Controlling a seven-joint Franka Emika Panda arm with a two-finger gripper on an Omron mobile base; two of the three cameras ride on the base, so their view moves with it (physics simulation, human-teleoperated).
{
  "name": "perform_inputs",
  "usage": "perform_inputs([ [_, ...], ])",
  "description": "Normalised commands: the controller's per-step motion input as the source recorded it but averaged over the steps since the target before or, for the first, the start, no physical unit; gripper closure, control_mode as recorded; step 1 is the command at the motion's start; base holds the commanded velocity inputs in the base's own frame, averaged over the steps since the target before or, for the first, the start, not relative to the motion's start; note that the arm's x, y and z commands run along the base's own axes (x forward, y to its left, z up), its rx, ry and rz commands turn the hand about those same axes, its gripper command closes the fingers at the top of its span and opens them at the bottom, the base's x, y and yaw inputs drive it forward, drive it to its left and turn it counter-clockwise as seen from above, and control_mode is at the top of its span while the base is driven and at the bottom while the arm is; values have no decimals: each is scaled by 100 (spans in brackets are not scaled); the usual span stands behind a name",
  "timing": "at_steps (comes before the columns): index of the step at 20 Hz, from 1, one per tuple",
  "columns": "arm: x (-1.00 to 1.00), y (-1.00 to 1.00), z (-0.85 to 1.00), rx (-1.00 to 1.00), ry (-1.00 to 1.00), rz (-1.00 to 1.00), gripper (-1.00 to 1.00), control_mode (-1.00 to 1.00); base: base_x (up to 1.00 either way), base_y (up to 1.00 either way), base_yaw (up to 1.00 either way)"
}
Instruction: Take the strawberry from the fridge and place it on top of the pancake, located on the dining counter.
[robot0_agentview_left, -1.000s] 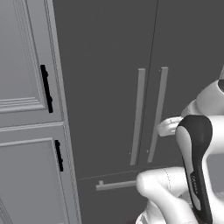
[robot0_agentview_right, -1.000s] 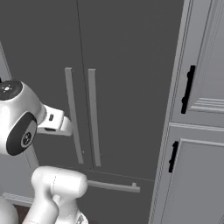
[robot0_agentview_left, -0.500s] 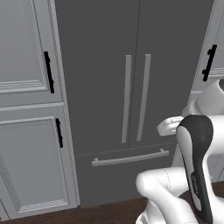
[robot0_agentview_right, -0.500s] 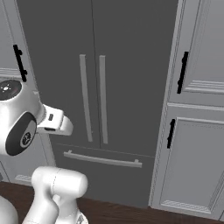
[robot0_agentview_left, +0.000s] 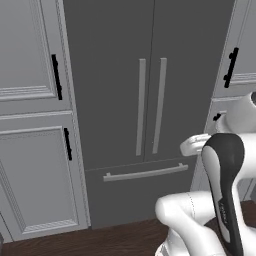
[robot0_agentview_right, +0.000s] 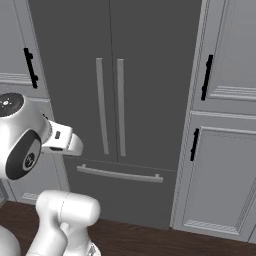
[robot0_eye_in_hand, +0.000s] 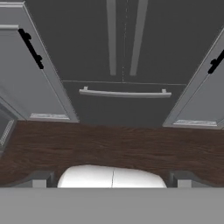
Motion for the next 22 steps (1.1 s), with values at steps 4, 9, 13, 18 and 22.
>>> perform_inputs([
  [4, 38, -5, 0, 0, 0, 0, -100, -100, 7, -1, 0],
  [9, 98, -7, 0, 0, 0, 0, -100, -100, 0, 0, 0],
  [13, 100, -12, -2, 0, 0, 0, -100, -100, 0, 0, 0],
  [18, 99, -9, -2, 0, 0, 0, -100, -100, 0, 0, 0],
  [22, 68, -20, 0, 0, 0, 0, -100, -100, 0, 0, 0],
])
